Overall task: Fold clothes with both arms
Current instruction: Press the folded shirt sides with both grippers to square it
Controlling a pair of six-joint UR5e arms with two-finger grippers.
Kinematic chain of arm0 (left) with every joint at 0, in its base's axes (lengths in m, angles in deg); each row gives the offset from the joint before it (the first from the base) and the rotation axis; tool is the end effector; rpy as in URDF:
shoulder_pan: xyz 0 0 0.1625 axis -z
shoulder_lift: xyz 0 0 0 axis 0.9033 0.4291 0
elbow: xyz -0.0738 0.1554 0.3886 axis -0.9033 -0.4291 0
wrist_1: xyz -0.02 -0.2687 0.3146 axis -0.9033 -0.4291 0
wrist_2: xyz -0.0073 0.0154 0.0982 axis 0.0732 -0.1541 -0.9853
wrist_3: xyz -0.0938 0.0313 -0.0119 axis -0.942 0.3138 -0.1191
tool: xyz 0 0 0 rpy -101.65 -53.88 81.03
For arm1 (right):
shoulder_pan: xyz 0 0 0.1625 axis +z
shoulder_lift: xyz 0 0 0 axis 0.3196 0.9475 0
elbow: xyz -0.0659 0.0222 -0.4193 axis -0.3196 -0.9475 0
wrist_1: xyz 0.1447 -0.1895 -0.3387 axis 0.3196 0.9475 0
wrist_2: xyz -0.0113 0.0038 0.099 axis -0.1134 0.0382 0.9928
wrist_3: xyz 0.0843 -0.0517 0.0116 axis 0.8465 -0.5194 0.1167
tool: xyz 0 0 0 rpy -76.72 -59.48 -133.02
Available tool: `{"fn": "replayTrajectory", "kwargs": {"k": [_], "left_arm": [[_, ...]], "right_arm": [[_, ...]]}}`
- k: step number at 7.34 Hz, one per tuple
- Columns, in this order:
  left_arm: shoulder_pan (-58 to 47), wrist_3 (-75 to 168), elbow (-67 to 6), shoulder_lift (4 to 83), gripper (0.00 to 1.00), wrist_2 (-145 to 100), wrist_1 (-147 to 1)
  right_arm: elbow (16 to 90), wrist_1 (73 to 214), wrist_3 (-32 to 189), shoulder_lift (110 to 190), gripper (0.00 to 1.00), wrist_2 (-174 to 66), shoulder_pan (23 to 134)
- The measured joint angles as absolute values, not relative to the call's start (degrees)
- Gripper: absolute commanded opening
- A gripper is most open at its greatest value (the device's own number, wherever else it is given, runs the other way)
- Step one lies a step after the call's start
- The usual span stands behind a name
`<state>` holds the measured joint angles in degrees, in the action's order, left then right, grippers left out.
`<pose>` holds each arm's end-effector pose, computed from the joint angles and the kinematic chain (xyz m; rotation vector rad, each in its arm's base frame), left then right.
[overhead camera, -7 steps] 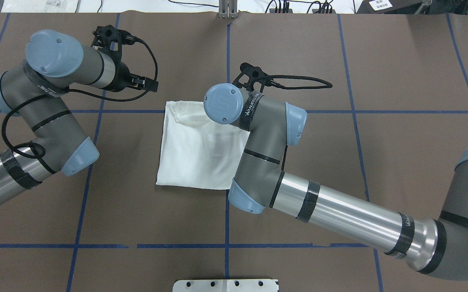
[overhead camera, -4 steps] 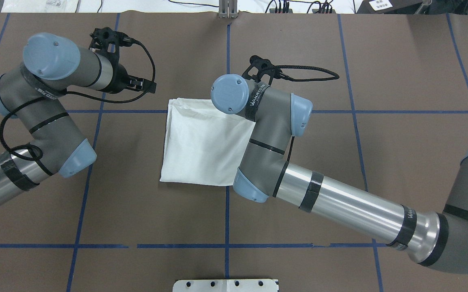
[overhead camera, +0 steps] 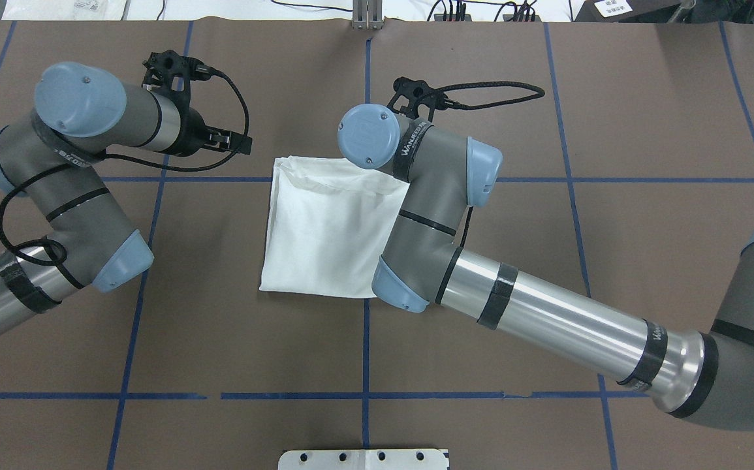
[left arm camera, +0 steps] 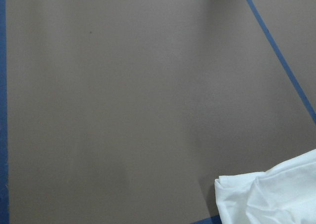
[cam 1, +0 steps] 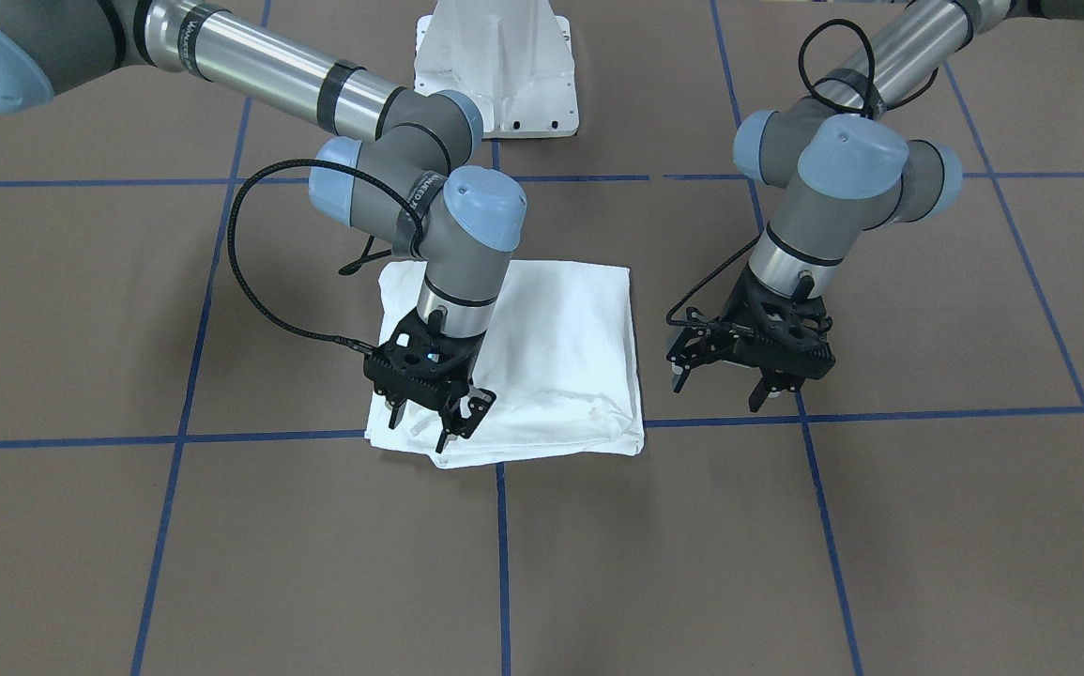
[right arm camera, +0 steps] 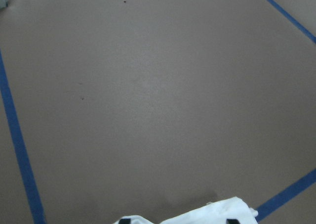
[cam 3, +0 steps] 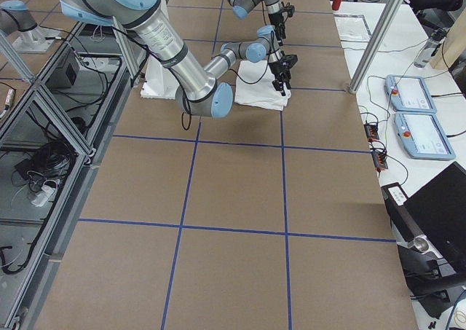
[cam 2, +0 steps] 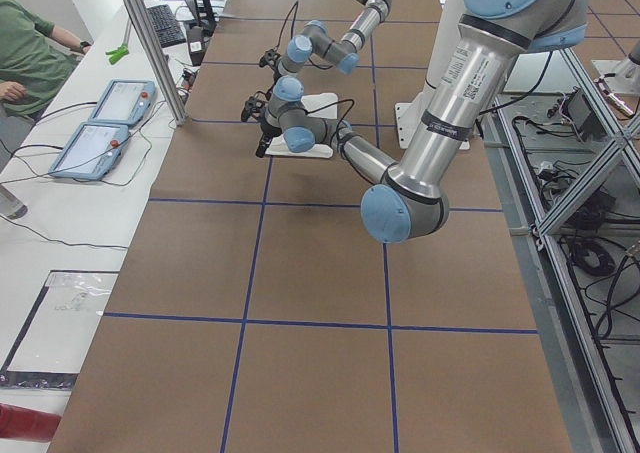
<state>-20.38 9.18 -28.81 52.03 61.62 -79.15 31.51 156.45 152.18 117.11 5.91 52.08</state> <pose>0.4142 -0.5509 0.3174 0.4934 0.9517 0.0424 -0.5895 -0.5634 0.2166 0.2886 -0.5581 0.6096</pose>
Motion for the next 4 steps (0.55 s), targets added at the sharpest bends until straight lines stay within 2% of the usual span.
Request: {"fn": "replayTrajectory", "kwargs": {"k": [2,4], "left_arm": [[-24.6,5.7,-28.5,53.6,1.0,61.2,-78.3],[-28.6,4.3,-27.6,55.3,1.0,58.1,-76.0]], "right_arm": [[35.5,156.2,144.4,118.8,1.0,12.4,55.4],[42.3,154.7,139.6,124.1,1.0,16.6,57.3]]}}
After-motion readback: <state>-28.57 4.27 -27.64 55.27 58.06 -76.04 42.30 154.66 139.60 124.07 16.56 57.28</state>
